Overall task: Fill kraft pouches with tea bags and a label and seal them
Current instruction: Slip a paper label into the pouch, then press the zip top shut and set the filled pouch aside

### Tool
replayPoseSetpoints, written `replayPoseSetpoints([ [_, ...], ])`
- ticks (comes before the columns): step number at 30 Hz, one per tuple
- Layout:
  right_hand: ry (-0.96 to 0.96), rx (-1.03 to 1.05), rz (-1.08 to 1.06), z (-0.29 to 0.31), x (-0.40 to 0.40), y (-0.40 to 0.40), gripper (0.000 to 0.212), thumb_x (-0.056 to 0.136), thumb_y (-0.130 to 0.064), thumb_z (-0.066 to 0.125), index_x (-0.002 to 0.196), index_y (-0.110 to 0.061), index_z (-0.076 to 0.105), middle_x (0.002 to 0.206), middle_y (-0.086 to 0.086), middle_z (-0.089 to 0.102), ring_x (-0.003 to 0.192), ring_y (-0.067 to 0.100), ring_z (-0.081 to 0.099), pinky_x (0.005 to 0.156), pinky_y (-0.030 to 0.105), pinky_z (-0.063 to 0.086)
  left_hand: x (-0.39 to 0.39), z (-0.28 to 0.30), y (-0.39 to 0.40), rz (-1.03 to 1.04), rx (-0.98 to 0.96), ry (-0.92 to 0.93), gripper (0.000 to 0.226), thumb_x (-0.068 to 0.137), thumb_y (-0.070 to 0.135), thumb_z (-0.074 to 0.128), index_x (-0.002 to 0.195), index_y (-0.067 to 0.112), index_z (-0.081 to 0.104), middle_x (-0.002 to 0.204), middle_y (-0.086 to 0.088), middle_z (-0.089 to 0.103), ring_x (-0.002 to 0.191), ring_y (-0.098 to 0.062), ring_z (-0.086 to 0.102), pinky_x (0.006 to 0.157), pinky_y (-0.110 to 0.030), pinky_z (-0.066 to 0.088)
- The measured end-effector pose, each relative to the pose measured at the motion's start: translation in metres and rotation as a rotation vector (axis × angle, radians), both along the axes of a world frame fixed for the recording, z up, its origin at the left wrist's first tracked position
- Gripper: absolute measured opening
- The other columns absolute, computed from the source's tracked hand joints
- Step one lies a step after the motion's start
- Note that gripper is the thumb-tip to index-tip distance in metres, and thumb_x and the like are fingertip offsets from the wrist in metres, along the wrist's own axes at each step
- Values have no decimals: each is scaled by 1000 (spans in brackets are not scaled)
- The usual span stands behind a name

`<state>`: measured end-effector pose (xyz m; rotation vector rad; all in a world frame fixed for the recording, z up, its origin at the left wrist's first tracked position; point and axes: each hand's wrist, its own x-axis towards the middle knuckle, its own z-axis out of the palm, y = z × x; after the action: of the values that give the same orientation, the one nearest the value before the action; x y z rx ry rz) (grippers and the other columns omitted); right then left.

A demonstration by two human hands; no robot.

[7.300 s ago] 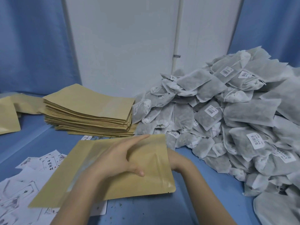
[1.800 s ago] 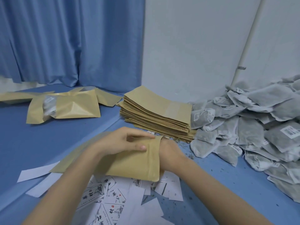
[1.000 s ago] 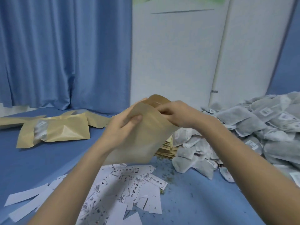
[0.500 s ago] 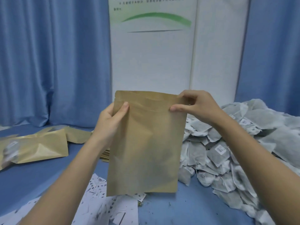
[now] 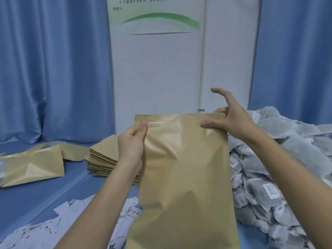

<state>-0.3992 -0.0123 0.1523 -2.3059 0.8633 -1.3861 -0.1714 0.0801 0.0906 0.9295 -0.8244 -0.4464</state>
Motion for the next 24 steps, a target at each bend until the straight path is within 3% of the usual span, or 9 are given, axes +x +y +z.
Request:
replayPoseSetpoints([
  [2, 122, 3, -64, 0, -6, 0, 77, 62, -37, 83, 127, -48, 44, 93, -5, 65, 92, 7, 59, 75, 12, 42, -9, -7, -6, 39, 10, -26, 29, 93, 23, 60, 72, 4, 54, 75, -8, 46, 73, -19, 40, 70, -31, 32],
  [7, 550, -13, -180, 9, 0, -1, 33, 74, -46, 71, 105, -35, 67, 103, -14, 65, 100, 6, 56, 79, 20, 40, -26, -21, -16, 158, 4, -221, 43, 95, 26, 54, 79, -14, 49, 71, -10, 43, 69, -17, 37, 66, -32, 31],
  [10, 549, 78, -44, 15, 17, 5, 39, 70, -61, 66, 100, -37, 66, 99, -18, 65, 96, -1, 57, 80, 18, 44, -35, -24, -18, 183, -21, -329, 42, 95, 28, 55, 78, -11, 52, 69, -17, 47, 67, -16, 39, 64, -31, 32],
  [12, 534, 99, 50, 16, 30, 8, 35, 71, -60, 66, 99, -38, 67, 95, -18, 67, 92, -3, 60, 80, 18, 45, -40, -26, -18, 166, -43, -370, 41, 94, 30, 55, 79, -9, 54, 72, -25, 52, 67, -15, 40, 64, -31, 33],
  [14, 591, 53, 87, 16, 40, 7, 30, 75, -54, 67, 91, -29, 70, 79, -15, 66, 74, 0, 58, 70, 20, 43, -41, -26, -18, 116, -53, -362, 40, 94, 31, 55, 81, -7, 56, 75, -26, 56, 68, -14, 43, 65, -32, 36],
  [17, 621, -26, 109, 17, 47, 8, 35, 78, -48, 68, 77, -13, 68, 66, -2, 54, 60, 5, 44, 55, 20, 32, -38, -26, -17, 48, -21, -282, 33, 93, 35, 56, 68, 13, 61, 58, 5, 54, 62, -11, 44, 59, -27, 36],
  [19, 623, -81, 113, 17, 49, 9, 35, 80, -44, 67, 75, -10, 65, 63, -2, 51, 58, 4, 41, 54, 20, 31, -36, -25, -15, 30, 2, -227, 28, 91, 36, 60, 71, 18, 63, 62, 12, 61, 64, -11, 52, 61, -27, 41],
  [22, 645, -179, 81, 13, 53, 12, 42, 84, -41, 63, 72, -2, 56, 56, -4, 36, 54, 9, 32, 52, 23, 23, -33, -23, -15, 5, -1, -149, 15, 87, 33, 66, 81, 19, 66, 76, 1, 73, 75, -18, 65, 74, -36, 49],
  [24, 655, -214, 75, 12, 54, 14, 39, 86, -39, 62, 71, -4, 56, 55, -4, 35, 53, 10, 32, 51, 23, 25, -32, -23, -15, 2, -29, -169, 17, 87, 32, 67, 80, 17, 65, 75, -7, 71, 73, -20, 63, 73, -37, 49],
])
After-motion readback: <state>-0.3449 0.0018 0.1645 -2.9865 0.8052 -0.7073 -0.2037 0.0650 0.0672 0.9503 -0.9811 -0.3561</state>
